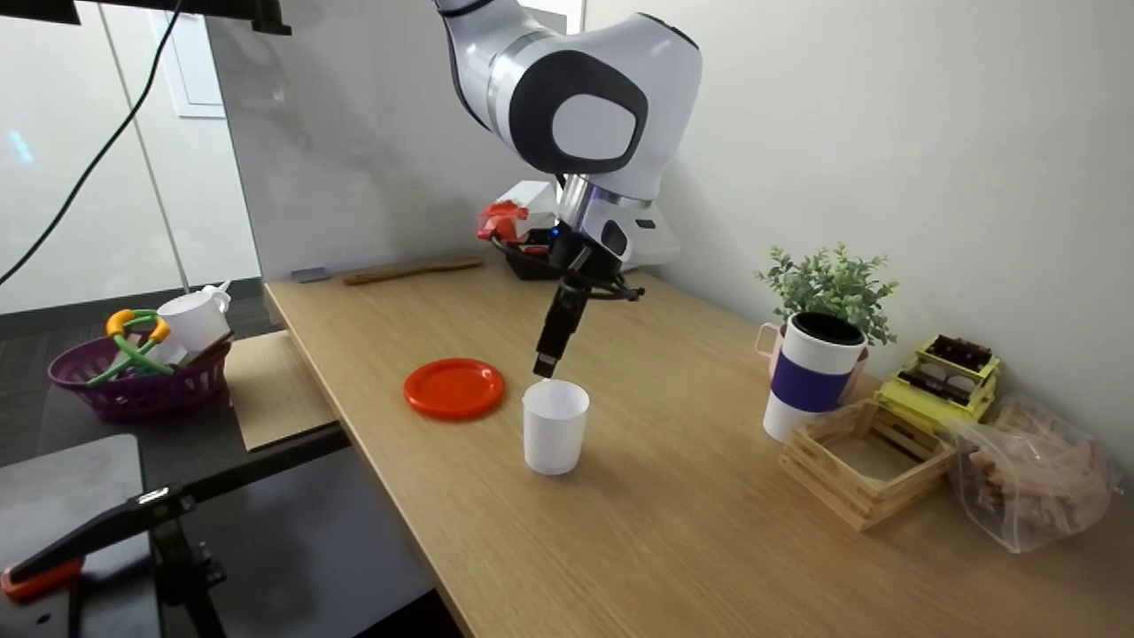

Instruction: Put the white cup on the orange plate

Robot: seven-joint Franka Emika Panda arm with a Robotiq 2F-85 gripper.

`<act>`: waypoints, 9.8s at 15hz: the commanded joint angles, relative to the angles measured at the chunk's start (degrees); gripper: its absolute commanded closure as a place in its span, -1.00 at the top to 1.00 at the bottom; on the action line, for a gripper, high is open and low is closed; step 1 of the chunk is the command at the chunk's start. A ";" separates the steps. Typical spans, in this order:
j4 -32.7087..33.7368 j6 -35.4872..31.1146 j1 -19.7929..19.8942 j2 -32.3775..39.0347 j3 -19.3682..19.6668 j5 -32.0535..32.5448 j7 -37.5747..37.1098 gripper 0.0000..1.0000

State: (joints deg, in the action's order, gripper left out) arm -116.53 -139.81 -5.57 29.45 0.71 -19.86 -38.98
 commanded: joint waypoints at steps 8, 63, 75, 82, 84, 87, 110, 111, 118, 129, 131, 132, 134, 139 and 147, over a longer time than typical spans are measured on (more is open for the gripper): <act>4.41 6.28 0.67 3.29 1.23 0.47 -6.47 1.00; -4.48 -1.11 -5.27 -2.24 3.43 14.47 -24.10 -0.99; -2.60 2.47 -6.21 -2.00 1.11 19.05 -17.09 -0.99; -1.58 2.05 -6.18 -1.56 -0.77 18.52 -9.37 -0.99; -0.64 2.71 -5.80 -0.88 -1.58 17.94 -5.61 -0.99; 0.36 3.72 -5.58 -0.29 -2.59 17.12 -0.11 -0.99; 5.83 11.75 -7.90 3.11 -4.88 16.59 13.04 -0.99; 6.04 11.92 -8.01 3.21 -5.31 16.35 13.51 -0.99; 8.86 13.02 -8.59 4.89 -7.12 15.68 16.01 -0.99; 21.09 18.72 -9.03 14.48 -8.68 15.35 22.02 -0.99; 20.51 18.37 -9.69 14.72 -9.14 14.41 20.90 -0.99; 19.57 17.82 -10.27 14.37 -9.10 13.92 19.44 -0.99; 17.57 16.91 -11.46 13.46 -8.58 12.91 16.10 -0.99; 14.73 15.77 -13.01 12.00 -7.64 10.39 8.10 -0.99; 14.29 16.50 -13.74 11.24 -5.82 11.72 2.43 -0.99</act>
State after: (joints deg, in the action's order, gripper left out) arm -100.00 -123.25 -18.19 42.88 -6.46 -8.35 -35.01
